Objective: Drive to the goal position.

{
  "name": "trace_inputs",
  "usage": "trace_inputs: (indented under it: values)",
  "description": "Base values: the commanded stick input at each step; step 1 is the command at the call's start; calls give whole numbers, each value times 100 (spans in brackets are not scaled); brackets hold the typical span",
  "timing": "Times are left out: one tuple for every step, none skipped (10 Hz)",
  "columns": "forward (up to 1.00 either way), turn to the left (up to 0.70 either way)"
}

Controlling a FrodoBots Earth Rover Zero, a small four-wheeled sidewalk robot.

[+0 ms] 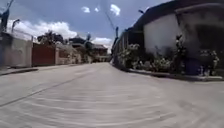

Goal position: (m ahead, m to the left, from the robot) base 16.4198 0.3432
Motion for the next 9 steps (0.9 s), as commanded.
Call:
trace_inputs:
  values:
    - [100, 0]
    - [100, 0]
    - [100, 0]
    - [100, 0]
    - [100, -1]
    - [100, -2]
    - [100, 0]
    - [100, 0]
    - [100, 0]
